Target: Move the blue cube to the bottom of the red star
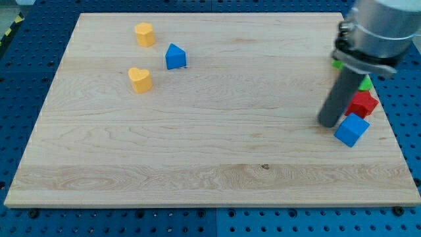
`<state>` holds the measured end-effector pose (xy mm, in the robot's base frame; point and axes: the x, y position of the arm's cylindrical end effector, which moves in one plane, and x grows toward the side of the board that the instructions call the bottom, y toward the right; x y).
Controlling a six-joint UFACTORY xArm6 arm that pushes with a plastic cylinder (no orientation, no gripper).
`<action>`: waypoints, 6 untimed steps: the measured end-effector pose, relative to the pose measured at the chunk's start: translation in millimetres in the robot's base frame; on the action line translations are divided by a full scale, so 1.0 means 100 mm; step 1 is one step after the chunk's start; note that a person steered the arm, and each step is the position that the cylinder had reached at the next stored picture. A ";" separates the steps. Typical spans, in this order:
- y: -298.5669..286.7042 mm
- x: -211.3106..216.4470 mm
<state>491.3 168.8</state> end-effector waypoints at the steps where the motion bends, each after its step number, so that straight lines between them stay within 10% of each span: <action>1: -0.20 0.04; 6: 0.52 0.26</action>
